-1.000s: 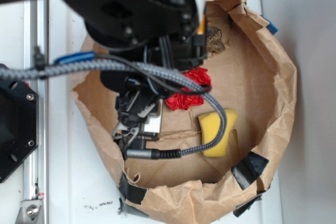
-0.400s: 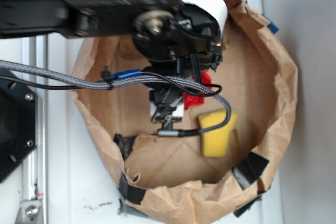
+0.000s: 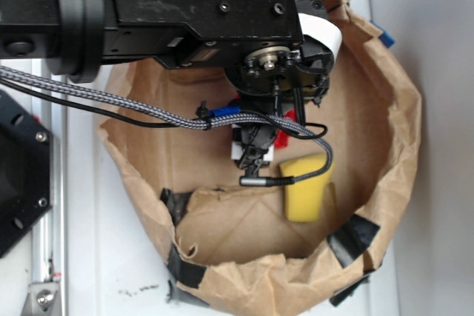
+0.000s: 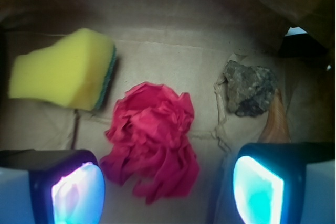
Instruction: Grab the shell.
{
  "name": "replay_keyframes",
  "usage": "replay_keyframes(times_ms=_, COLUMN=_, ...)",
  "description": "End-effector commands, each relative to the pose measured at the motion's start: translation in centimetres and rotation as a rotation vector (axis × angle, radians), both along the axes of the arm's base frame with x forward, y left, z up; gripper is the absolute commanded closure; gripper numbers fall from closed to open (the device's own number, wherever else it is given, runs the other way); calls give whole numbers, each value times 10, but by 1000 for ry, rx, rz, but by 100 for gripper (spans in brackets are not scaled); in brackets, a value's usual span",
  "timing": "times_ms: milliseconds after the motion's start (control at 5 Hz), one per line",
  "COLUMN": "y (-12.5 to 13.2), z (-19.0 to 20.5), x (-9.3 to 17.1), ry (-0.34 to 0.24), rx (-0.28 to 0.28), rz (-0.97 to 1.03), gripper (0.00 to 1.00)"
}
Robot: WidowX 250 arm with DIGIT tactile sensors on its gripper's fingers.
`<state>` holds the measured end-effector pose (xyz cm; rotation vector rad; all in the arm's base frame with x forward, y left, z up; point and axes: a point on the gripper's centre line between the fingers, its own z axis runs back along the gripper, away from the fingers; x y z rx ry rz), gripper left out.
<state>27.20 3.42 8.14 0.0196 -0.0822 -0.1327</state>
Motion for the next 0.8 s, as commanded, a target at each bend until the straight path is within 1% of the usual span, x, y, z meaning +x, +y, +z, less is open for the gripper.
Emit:
replay_keyframes(times_ms=0, y=27, z=12, x=-6, ry=-7, rx=46, rz=58, gripper=0)
replay_keyframes(times_ms=200, y=34, z=18, x=-12, ry=-53, rx=82, rz=68, gripper=0)
replay_keyframes(times_ms=400, y=39, z=15, x=-15, ry=-41, rx=96, rz=47, gripper=0)
replay_keyframes(times_ms=600, y=46, z=16, x=-15, ry=-58, rx=91, rz=-19, gripper=0)
